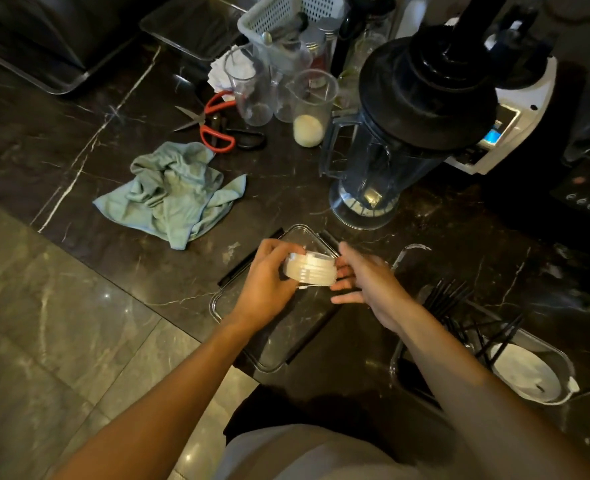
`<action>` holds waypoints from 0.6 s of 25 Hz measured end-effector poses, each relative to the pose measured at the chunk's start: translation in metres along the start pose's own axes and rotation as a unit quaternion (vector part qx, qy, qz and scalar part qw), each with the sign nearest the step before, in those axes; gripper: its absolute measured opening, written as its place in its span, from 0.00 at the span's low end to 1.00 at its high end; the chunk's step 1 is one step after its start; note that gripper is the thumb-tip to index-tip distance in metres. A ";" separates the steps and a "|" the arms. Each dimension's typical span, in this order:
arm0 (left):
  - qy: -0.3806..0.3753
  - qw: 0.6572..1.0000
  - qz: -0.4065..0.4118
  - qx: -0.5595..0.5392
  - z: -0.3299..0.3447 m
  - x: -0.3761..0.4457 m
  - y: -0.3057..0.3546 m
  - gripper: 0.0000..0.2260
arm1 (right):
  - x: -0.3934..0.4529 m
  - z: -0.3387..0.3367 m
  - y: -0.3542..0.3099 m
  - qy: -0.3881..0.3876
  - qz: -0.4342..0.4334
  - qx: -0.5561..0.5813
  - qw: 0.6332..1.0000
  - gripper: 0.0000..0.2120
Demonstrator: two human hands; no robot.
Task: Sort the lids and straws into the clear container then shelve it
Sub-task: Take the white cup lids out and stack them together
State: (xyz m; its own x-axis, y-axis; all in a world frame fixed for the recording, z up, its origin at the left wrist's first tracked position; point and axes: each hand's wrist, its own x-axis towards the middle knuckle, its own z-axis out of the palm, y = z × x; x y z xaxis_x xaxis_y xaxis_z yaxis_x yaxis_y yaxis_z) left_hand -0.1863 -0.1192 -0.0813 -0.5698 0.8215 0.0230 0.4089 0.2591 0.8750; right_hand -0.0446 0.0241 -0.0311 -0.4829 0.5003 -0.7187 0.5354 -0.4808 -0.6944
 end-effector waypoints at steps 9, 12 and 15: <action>-0.064 0.997 0.007 -0.047 -0.008 0.003 -0.026 0.23 | 0.032 0.011 0.003 0.051 -0.060 -0.111 0.991 0.17; -0.062 0.997 -0.014 -0.048 -0.001 0.000 -0.030 0.22 | 0.035 0.013 0.012 0.080 -0.074 -0.192 0.975 0.15; -0.044 0.999 -0.017 -0.024 0.001 0.001 -0.029 0.22 | 0.037 0.015 0.013 0.100 -0.098 -0.235 0.962 0.15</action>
State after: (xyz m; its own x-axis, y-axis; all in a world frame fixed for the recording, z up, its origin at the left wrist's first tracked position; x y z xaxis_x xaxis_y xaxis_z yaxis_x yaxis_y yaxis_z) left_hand -0.1975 -0.1252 -0.1073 -0.5172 0.8545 -0.0482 0.3543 0.2650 0.8968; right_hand -0.0658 0.0257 -0.0678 -0.4892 0.6994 -0.5211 0.7240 -0.0076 -0.6898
